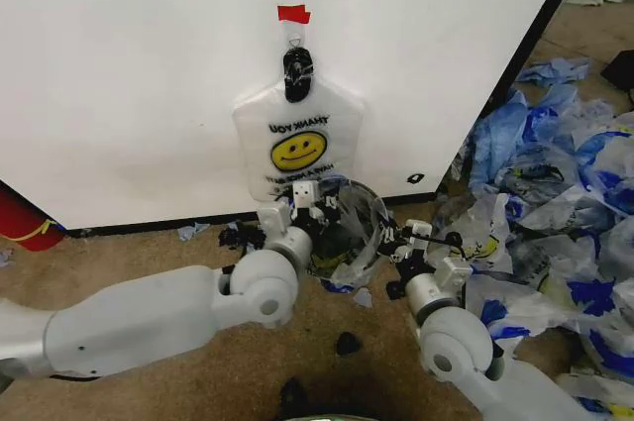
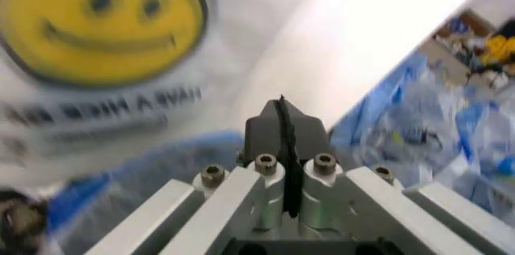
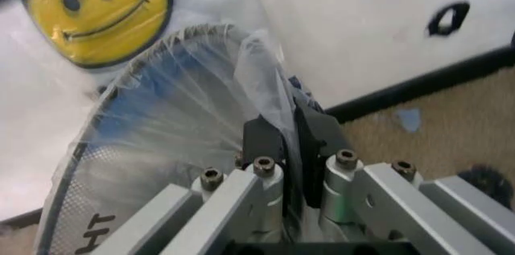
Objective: Pick up the garbage bag from the wall and place it over the trash bin.
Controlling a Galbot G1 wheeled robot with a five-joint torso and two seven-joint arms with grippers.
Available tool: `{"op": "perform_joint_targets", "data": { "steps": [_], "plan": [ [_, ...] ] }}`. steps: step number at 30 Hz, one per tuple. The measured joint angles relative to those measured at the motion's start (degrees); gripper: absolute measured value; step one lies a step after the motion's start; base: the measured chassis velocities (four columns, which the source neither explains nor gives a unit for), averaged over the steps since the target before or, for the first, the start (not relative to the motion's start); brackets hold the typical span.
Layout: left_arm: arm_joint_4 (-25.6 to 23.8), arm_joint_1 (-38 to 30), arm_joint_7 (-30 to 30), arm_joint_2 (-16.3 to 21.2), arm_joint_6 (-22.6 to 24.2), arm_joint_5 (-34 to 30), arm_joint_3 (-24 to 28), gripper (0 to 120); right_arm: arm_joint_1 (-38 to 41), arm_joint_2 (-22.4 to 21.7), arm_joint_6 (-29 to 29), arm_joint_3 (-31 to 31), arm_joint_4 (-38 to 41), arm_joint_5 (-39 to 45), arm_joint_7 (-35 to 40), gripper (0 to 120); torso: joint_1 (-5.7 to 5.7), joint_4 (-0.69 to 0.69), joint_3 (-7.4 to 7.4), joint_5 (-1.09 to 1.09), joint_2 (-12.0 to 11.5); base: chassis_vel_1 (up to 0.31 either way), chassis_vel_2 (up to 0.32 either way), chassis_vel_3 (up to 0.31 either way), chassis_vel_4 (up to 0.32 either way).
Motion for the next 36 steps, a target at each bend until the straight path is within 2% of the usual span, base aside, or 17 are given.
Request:
{"op": "perform_joint_targets", "data": {
  "steps": [6,8,12,15,16,20,22,36],
  "plan": [
    [-3.1,-0.6,0.2,4.9,0.1,-2.9,-7.2,0,-1.5,0.0,-0.9,0.1,3.6,6.0,2.9,0,0.0,-0.01,0.0,0.0,0.0,0.0,0.0,0.0,0.0],
    [-3.7,-0.2,0.2,5.9,0.2,-3.0,-8.2,0,-1.8,0.1,-1.1,0.0,4.1,6.5,3.2,0,0.0,-0.01,0.0,0.01,0.0,0.0,0.0,0.0,0.0],
    [-6.4,4.6,1.1,10.1,0.7,-2.9,-12.5,0,-2.8,0.9,-1.8,-1.0,4.7,7.8,4.3,0,0.0,0.01,0.0,0.0,0.0,0.0,0.0,0.0,0.0],
    [-7.7,11.5,2.1,12.3,1.0,-1.4,-16.4,0,-2.4,1.9,-2.0,-2.6,2.7,8.1,4.4,0,0.0,0.01,0.0,-0.03,0.0,0.0,0.0,0.0,0.0],
    [-7.7,11.5,2.1,12.3,1.0,-1.4,-16.4,0,-2.4,1.9,-2.0,-2.6,2.7,8.1,4.4,0,0.0,0.01,0.0,-0.03,0.0,0.0,0.0,0.0,0.0],
    [-8.8,19.8,3.1,13.9,1.4,0.9,-21.1,0,-1.0,3.6,-2.4,-4.9,-0.1,8.6,4.5,0,0.0,0.01,0.0,-0.03,0.0,0.0,0.0,0.0,0.0],
    [-8.9,21.7,3.4,14.4,1.4,1.4,-22.6,0,-0.5,4.3,-2.4,-5.7,-1.1,8.6,4.4,0,0.0,0.01,0.0,0.02,0.0,0.0,0.0,0.0,0.0],
    [-8.1,27.5,4.1,13.1,1.5,4.2,-25.2,0,-0.9,6.7,-1.2,-7.1,-4.4,8.2,-2.2,0,0.0,-0.01,0.0,0.01,0.0,0.0,0.0,0.0,0.0]
  ]
}}
